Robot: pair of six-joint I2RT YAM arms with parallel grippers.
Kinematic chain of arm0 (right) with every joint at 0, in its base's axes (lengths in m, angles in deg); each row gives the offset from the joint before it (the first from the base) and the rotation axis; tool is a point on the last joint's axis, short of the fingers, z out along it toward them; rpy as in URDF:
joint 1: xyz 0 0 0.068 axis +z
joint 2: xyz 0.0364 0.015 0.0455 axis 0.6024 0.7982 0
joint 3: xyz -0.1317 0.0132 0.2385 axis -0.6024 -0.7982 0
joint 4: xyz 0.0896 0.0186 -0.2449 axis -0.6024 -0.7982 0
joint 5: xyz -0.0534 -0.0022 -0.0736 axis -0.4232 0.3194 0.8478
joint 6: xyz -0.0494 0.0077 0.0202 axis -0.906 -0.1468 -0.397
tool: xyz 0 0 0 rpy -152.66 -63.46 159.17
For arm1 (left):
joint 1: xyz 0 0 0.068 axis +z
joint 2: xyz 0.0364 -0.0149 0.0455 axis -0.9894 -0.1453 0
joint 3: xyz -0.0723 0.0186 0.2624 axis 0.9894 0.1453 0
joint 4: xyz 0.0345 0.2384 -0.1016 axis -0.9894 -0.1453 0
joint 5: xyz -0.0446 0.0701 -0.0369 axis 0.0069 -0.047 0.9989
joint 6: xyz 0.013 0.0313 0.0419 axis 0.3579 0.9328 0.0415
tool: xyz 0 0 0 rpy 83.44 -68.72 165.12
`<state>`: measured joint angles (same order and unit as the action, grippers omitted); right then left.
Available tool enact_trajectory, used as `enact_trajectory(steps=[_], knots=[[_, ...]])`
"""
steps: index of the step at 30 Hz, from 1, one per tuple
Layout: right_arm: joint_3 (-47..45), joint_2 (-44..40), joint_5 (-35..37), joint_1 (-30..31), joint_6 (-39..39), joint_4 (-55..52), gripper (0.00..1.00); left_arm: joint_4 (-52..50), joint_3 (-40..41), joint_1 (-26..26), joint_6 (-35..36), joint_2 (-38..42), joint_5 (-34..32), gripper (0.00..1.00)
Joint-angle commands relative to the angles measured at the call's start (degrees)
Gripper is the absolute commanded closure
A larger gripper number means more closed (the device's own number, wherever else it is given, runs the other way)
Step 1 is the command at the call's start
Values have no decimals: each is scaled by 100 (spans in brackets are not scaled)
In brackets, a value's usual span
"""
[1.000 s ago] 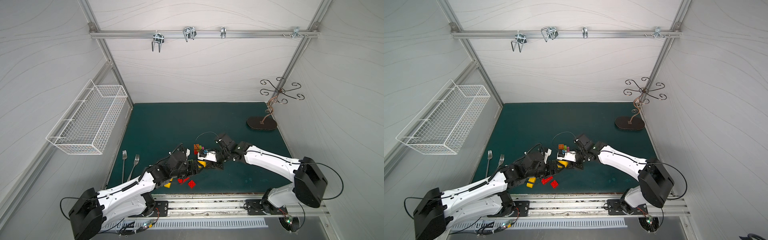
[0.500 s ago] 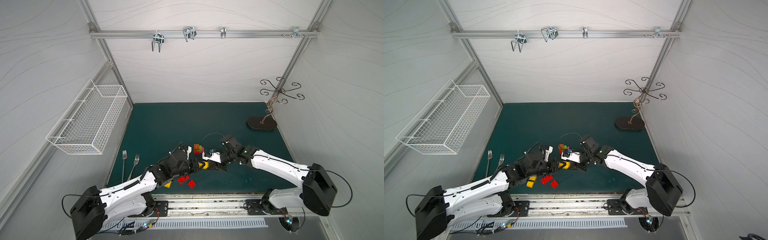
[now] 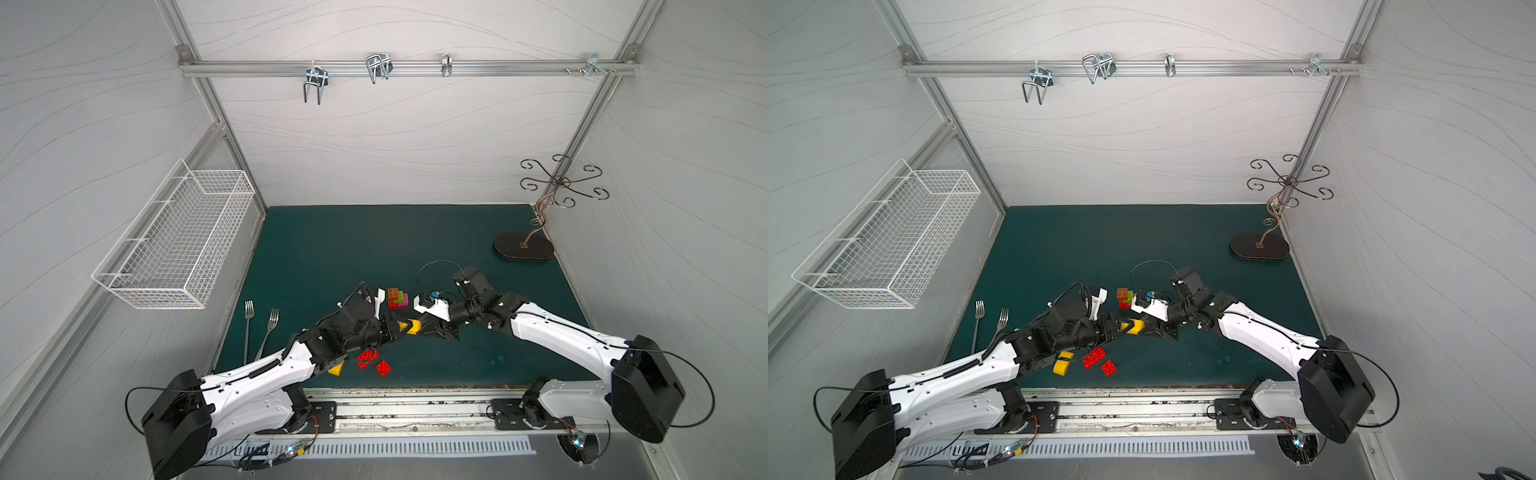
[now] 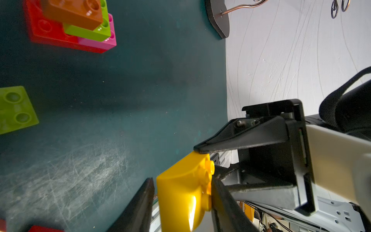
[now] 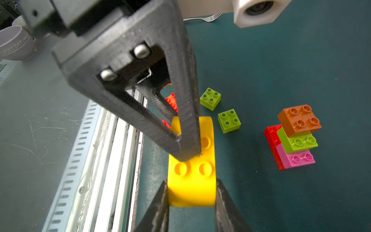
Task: Assemble the letter s with lego
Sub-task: Pick up the lego brick from the center of the board, then assemble the lego brick with the lego brick.
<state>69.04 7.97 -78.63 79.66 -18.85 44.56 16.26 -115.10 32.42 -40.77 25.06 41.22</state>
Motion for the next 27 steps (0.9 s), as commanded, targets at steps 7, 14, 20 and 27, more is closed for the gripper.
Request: enact_trajectory(steps=[7,14,20,27], knots=[[-5,-274,-134,-121,-208,177,88,-436,-123,19,-10,115,-262,17],[320,45,589,-299,-1041,5,89,-1109,-457,605,25,966,-294,1],[1284,1027,760,-531,-1620,-289,89,-43,-102,2216,-107,541,1152,1],[2462,2140,789,-630,-2182,-991,90,3128,419,2489,-395,-1141,1938,3]])
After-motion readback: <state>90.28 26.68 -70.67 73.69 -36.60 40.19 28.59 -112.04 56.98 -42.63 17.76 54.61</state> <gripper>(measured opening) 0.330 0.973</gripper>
